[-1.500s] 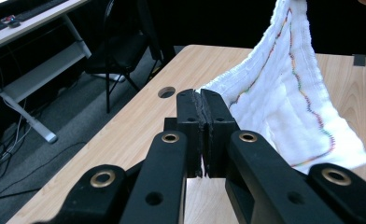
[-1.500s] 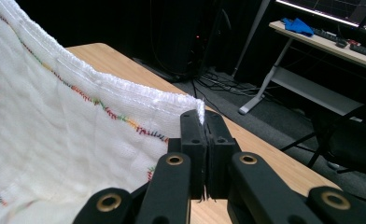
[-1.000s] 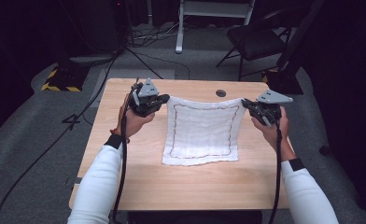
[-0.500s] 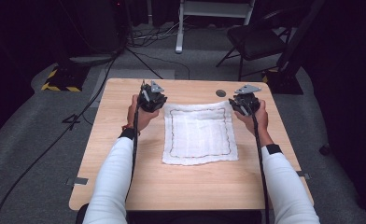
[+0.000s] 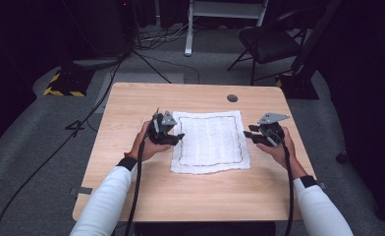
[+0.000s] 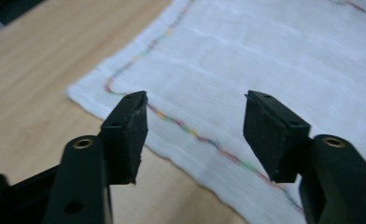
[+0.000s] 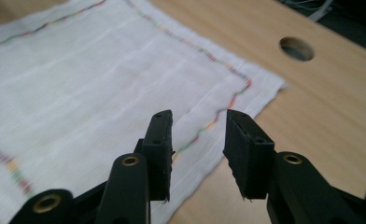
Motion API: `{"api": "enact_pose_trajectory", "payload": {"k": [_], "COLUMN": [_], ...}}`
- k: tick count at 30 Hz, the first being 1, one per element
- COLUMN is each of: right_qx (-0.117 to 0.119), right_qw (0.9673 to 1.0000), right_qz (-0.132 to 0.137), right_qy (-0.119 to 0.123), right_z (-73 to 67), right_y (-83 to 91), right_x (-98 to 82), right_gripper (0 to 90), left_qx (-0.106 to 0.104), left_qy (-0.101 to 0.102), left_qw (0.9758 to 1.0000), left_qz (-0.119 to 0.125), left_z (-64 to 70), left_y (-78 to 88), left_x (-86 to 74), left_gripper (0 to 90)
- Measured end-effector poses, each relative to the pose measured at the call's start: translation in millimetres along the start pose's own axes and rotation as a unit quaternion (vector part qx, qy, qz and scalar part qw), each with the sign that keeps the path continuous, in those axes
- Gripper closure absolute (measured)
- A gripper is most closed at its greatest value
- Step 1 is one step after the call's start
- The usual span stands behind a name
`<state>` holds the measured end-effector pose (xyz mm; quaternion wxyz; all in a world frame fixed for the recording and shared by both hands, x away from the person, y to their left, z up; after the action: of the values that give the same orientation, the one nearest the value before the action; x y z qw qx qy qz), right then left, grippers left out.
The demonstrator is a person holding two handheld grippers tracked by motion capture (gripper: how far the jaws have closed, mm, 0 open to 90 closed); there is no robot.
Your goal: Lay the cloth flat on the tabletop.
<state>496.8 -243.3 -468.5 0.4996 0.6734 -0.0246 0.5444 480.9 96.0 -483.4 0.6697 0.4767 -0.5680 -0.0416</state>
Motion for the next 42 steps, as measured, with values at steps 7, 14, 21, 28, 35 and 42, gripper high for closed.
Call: {"api": "enact_pose_trajectory", "payload": {"k": [7, 14, 21, 28, 35, 42], "right_qx": [0.047, 0.083, 0.097, 0.100, 0.095, 0.093], "right_qw": [0.9982, 0.9949, 0.9928, 0.9928, 0.9928, 0.9927], "right_qz": [-0.031, -0.050, -0.065, -0.062, -0.069, -0.072], "right_qy": [0.020, 0.029, 0.025, 0.022, 0.025, 0.026], "right_z": [-26.7, -43.5, -44.7, -46.0, -50.4, -53.6], "right_y": [7.7, 8.5, -0.4, -0.4, 2.3, 10.9], "right_x": [-34.9, -56.9, -65.7, -68.7, -69.4, -75.6], "right_gripper": [62.3, 60.9, 58.2, 72.6, 86.8, 87.6], "left_qx": [-0.045, -0.069, -0.083, -0.090, -0.109, -0.132], "left_qy": [-0.012, -0.012, -0.007, -0.007, -0.010, -0.005], "left_qw": [0.9986, 0.9959, 0.9943, 0.9942, 0.9921, 0.9895], "left_qz": [-0.022, -0.057, -0.066, -0.059, -0.060, -0.059], "left_z": [34.1, 44.1, 45.9, 47.1, 51.4, 54.9], "left_y": [5.1, 0.3, -3.1, -1.9, 0.6, 1.2], "left_x": [-25.1, -45.7, -52.2, -53.9, -54.0, -54.7], "left_gripper": [37.5, 44.1, 44.2, 51.3, 69.3, 84.9]}}
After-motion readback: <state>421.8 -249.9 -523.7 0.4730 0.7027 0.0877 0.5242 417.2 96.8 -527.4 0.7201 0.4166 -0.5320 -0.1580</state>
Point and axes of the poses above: each handheld gripper's, and its own axes: y roughly backward along the jaws, x roughly out of its top, z roughly to its right, the point moved 5 cm from there along -y, roughly forward along the jaws, and after that the axes turned 2 degrees about -y, right-handed, at the moved point
